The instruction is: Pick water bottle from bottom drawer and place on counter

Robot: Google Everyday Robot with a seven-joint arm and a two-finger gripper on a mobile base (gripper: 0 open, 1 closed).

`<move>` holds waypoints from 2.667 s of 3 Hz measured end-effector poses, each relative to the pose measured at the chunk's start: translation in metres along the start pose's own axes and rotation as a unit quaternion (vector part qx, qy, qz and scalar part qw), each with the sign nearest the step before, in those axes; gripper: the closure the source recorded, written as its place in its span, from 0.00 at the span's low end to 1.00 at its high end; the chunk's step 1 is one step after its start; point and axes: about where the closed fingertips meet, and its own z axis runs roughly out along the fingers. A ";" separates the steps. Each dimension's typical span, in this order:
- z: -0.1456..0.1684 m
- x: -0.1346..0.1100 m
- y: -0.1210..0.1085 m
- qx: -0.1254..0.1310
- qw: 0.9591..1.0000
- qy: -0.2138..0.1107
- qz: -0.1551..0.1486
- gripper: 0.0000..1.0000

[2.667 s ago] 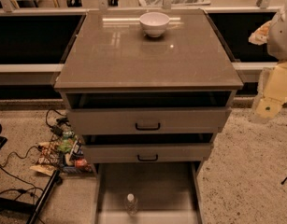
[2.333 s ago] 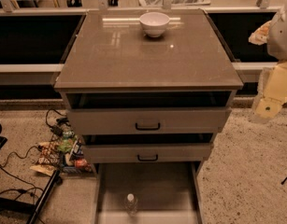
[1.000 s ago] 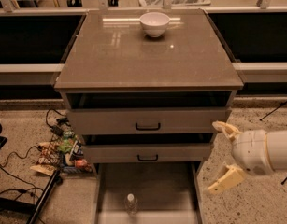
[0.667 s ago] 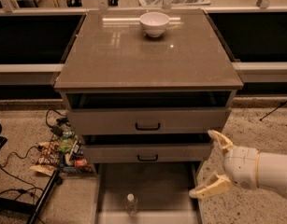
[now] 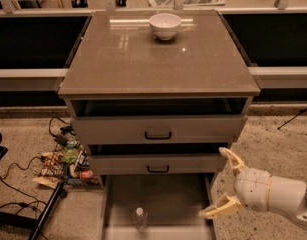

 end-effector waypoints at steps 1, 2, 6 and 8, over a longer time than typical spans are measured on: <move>0.029 0.036 0.016 -0.015 1.000 0.007 0.008 0.00; 0.093 0.105 0.036 -0.032 0.999 0.012 0.010 0.00; 0.294 0.292 0.112 -0.091 0.987 -0.055 0.123 0.00; 0.358 0.303 0.125 -0.108 0.977 -0.091 0.158 0.03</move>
Offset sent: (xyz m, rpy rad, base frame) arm 0.0178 0.0823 -0.2907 0.0832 0.1353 0.0549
